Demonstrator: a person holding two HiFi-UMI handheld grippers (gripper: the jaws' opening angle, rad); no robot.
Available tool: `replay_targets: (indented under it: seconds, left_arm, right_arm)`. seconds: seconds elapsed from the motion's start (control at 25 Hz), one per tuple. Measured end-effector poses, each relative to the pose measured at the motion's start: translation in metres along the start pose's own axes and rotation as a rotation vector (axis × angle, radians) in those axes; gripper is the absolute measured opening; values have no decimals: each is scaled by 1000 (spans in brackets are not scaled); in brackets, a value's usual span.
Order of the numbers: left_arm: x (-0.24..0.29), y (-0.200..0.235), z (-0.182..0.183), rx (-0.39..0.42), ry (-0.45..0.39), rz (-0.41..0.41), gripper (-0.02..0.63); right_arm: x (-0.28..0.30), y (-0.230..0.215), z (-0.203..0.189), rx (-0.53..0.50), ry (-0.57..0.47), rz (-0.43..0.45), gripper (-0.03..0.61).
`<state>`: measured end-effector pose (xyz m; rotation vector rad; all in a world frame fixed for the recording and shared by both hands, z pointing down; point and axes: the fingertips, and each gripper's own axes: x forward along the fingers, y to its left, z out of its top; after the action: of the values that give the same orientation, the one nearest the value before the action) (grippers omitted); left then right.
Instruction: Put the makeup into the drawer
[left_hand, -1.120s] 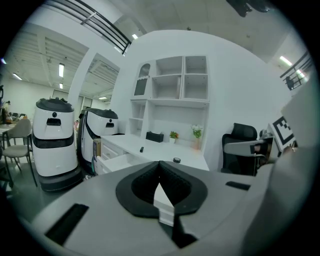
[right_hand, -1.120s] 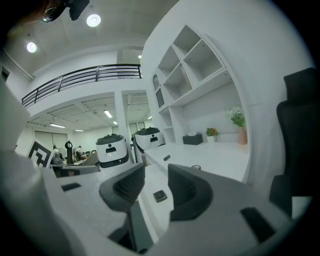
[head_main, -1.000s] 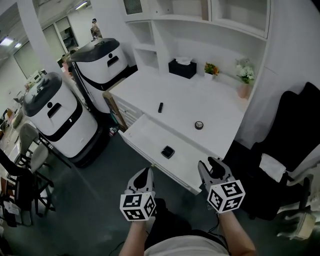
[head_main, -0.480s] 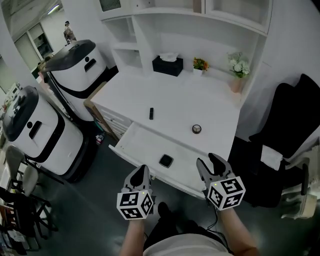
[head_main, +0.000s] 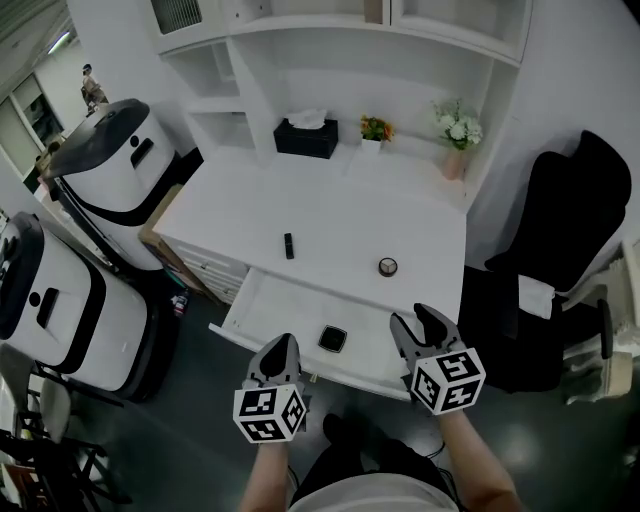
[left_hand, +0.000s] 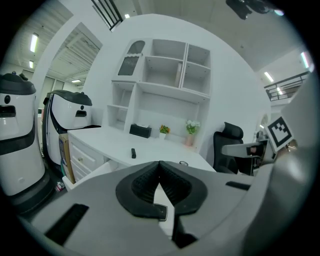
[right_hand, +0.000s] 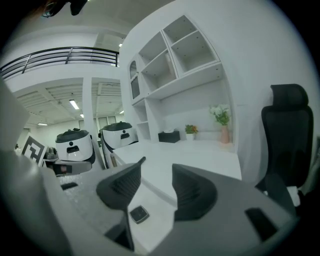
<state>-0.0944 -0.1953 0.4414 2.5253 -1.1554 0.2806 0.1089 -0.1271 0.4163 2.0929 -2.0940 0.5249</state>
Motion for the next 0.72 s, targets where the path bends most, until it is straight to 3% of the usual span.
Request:
replay_targets:
  seconds: [0.32,0.72]
  left_arm:
    - [20,6,1,17,31,-76,-2]
    - [35,17,-3,20,52,-90,-2]
  right_arm:
    - [23,-9,-7,9,29,-87,179]
    - [53,-34,-19,30,62,-151,179]
